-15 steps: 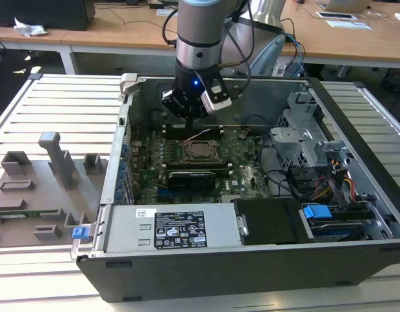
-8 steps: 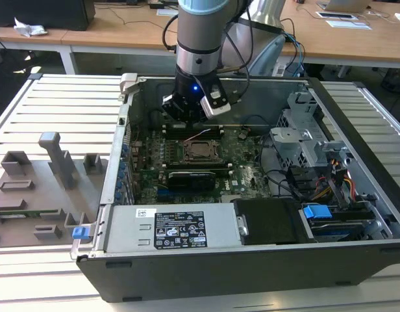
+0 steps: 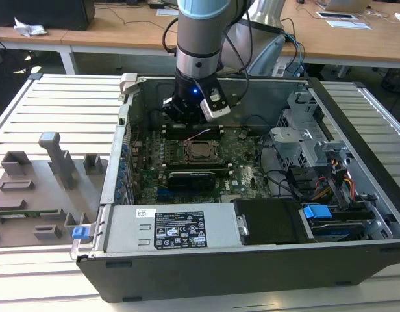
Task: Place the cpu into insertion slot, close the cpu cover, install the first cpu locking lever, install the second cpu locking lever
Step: 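Install the first cpu locking lever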
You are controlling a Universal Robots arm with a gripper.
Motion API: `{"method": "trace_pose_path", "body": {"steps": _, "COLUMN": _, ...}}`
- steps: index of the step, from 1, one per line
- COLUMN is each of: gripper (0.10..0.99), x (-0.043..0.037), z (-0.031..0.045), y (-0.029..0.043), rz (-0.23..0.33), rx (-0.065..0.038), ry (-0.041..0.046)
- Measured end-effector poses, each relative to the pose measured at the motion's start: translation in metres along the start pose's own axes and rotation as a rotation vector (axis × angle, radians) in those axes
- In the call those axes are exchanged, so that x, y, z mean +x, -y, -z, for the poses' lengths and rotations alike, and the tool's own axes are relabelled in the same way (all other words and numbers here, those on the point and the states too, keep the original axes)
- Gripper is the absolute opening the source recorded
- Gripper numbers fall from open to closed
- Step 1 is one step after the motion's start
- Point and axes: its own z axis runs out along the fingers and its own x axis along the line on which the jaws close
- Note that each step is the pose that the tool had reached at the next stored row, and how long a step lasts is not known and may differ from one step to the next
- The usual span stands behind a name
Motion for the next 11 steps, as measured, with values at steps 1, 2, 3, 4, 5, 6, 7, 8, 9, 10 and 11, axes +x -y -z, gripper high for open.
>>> {"method": "trace_pose_path", "body": {"steps": 1, "gripper": 0.106, "x": 0.0000, "z": -0.0005, "y": 0.0001, "rz": 0.000, "rx": 0.000, "ry": 0.0000}}
{"method": "trace_pose_path", "body": {"steps": 2, "gripper": 0.106, "x": -0.0001, "z": -0.0016, "y": 0.0002, "rz": 0.000, "rx": 0.000, "ry": 0.0000}}
{"method": "trace_pose_path", "body": {"steps": 3, "gripper": 0.106, "x": -0.0001, "z": -0.0026, "y": 0.0003, "rz": 0.000, "rx": 0.000, "ry": 0.0000}}
{"method": "trace_pose_path", "body": {"steps": 4, "gripper": 0.106, "x": -0.0001, "z": -0.0033, "y": 0.0004, "rz": 0.000, "rx": 0.000, "ry": -0.0001}}
{"method": "trace_pose_path", "body": {"steps": 5, "gripper": 0.106, "x": -0.0001, "z": -0.0042, "y": 0.0005, "rz": 0.000, "rx": 0.000, "ry": -0.0001}}
{"method": "trace_pose_path", "body": {"steps": 6, "gripper": 0.106, "x": -0.0002, "z": -0.0053, "y": 0.0006, "rz": 0.000, "rx": 0.000, "ry": -0.0001}}
{"method": "trace_pose_path", "body": {"steps": 7, "gripper": 0.106, "x": -0.0002, "z": -0.0061, "y": 0.0007, "rz": 0.000, "rx": 0.000, "ry": -0.0001}}
{"method": "trace_pose_path", "body": {"steps": 8, "gripper": 0.106, "x": -0.0002, "z": -0.0067, "y": 0.0007, "rz": 0.000, "rx": 0.000, "ry": -0.0001}}
{"method": "trace_pose_path", "body": {"steps": 9, "gripper": 0.106, "x": 0.0000, "z": -0.0081, "y": 0.0009, "rz": 0.000, "rx": 0.000, "ry": 0.0000}}
{"method": "trace_pose_path", "body": {"steps": 10, "gripper": 0.106, "x": 0.0001, "z": -0.0088, "y": 0.0010, "rz": 0.000, "rx": 0.000, "ry": 0.0000}}
{"method": "trace_pose_path", "body": {"steps": 11, "gripper": 0.106, "x": 0.0001, "z": -0.0097, "y": 0.0011, "rz": 0.000, "rx": 0.000, "ry": 0.0000}}
